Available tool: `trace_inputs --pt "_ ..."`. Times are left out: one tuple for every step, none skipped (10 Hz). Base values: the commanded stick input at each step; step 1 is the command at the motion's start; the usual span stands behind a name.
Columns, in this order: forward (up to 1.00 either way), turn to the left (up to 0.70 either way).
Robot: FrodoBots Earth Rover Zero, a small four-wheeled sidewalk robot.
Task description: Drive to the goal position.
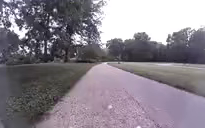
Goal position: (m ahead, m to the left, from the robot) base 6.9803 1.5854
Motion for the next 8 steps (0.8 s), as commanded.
trace_inputs --pt "0.70 0.00" --pt "0.70 0.00" --pt "0.70 0.00" --pt "0.70 0.00" --pt "0.70 0.00" --pt "0.70 -0.01" --pt "0.70 -0.01" --pt "0.70 -0.01"
